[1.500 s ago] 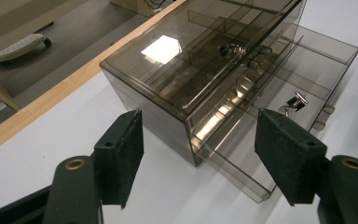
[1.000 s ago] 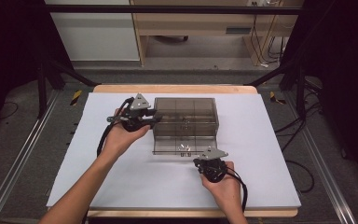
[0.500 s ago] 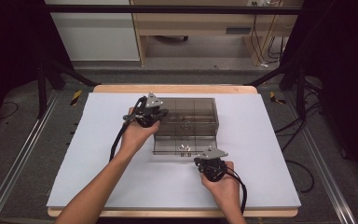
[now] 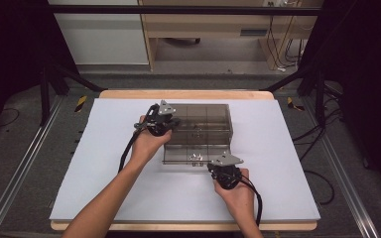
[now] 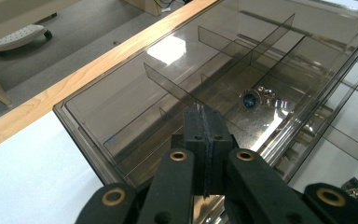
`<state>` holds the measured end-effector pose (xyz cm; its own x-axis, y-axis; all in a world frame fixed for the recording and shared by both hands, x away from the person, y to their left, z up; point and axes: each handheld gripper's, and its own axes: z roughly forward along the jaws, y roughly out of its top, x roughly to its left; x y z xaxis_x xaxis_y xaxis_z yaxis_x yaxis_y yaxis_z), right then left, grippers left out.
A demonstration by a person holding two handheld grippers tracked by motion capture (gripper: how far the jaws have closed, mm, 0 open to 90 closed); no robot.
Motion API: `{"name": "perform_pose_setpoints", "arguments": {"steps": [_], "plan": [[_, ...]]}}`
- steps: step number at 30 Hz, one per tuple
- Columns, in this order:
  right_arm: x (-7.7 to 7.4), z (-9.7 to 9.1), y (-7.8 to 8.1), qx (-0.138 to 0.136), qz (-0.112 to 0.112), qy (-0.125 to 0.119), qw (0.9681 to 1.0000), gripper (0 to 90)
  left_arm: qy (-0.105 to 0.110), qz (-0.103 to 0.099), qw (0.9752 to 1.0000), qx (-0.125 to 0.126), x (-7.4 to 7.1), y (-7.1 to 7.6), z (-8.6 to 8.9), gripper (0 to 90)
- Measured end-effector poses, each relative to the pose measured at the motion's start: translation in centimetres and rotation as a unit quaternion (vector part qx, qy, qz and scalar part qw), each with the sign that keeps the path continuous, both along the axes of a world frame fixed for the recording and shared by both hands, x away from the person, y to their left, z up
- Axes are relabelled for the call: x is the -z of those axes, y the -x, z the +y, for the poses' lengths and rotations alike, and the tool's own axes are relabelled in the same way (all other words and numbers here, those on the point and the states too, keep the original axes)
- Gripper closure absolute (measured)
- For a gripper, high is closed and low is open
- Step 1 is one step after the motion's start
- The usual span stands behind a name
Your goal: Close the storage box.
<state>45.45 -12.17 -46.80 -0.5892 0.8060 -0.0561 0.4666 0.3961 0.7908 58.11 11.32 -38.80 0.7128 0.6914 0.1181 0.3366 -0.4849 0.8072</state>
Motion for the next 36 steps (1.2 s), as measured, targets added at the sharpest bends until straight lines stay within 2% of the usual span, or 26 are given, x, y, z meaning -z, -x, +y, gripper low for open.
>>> {"name": "perform_pose_setpoints", "arguments": {"steps": [4,10,17,22,23,36], "plan": [[-0.1,0.0,-0.1,0.000,-0.003,-0.003,1.0000,90.0,0.000,0.002,1.0000,-0.001,0.0,0.0,0.0,90.0],[-0.6,0.0,-1.2,0.005,-0.021,0.000,0.9998,90.0,-0.004,0.002,1.0000,0.002,0.0,0.0,0.0,90.0],[-0.8,0.1,-2.7,0.019,-0.019,-0.008,0.9996,90.0,0.001,0.004,1.0000,0.003,0.0,0.0,0.0,90.0],[-1.1,0.2,-3.8,0.024,-0.026,-0.009,0.9993,90.0,0.002,0.004,1.0000,0.004,0.0,0.1,-0.1,90.0],[-1.1,0.2,-4.0,0.026,-0.023,-0.015,0.9993,90.0,0.003,0.004,1.0000,0.004,0.0,0.1,-0.1,90.0],[-1.0,0.5,-5.5,0.033,-0.024,-0.010,0.9991,90.0,0.009,0.004,0.9999,0.004,0.1,0.1,-0.1,90.0]]}}
